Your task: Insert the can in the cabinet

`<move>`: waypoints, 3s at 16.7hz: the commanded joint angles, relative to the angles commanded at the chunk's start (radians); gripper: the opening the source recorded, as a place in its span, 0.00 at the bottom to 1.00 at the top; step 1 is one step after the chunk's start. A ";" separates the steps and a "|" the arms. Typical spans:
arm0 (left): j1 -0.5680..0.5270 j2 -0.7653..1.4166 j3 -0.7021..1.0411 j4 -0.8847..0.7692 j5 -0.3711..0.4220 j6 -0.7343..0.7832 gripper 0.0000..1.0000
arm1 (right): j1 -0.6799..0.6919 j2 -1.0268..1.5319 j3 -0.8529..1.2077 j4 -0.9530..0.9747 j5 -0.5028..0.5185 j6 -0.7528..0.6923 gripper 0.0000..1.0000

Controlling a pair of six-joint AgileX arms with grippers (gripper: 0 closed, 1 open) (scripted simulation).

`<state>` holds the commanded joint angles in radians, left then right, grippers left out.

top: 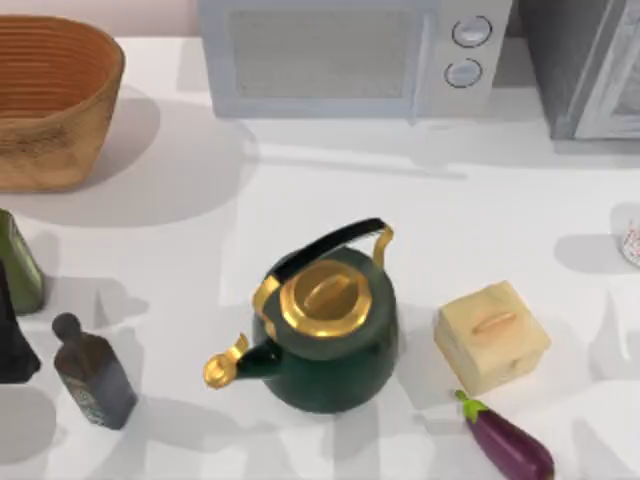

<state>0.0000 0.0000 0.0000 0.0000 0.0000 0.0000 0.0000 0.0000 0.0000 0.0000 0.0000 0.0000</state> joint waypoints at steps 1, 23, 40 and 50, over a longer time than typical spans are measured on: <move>0.000 0.000 0.000 0.000 0.000 0.000 1.00 | 0.000 0.000 0.000 0.000 0.000 0.000 1.00; 0.000 0.000 0.000 0.000 0.000 0.000 1.00 | 0.065 1.827 0.187 1.477 0.064 0.045 1.00; 0.000 0.000 0.000 0.000 0.000 0.000 1.00 | -0.003 2.227 0.241 1.775 0.027 0.017 1.00; 0.000 0.000 0.000 0.000 0.000 0.000 1.00 | -0.008 2.232 0.361 1.676 0.024 0.015 1.00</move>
<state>0.0000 0.0000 0.0000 0.0000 0.0000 0.0000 -0.0083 2.2318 0.3611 1.6761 0.0244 0.0155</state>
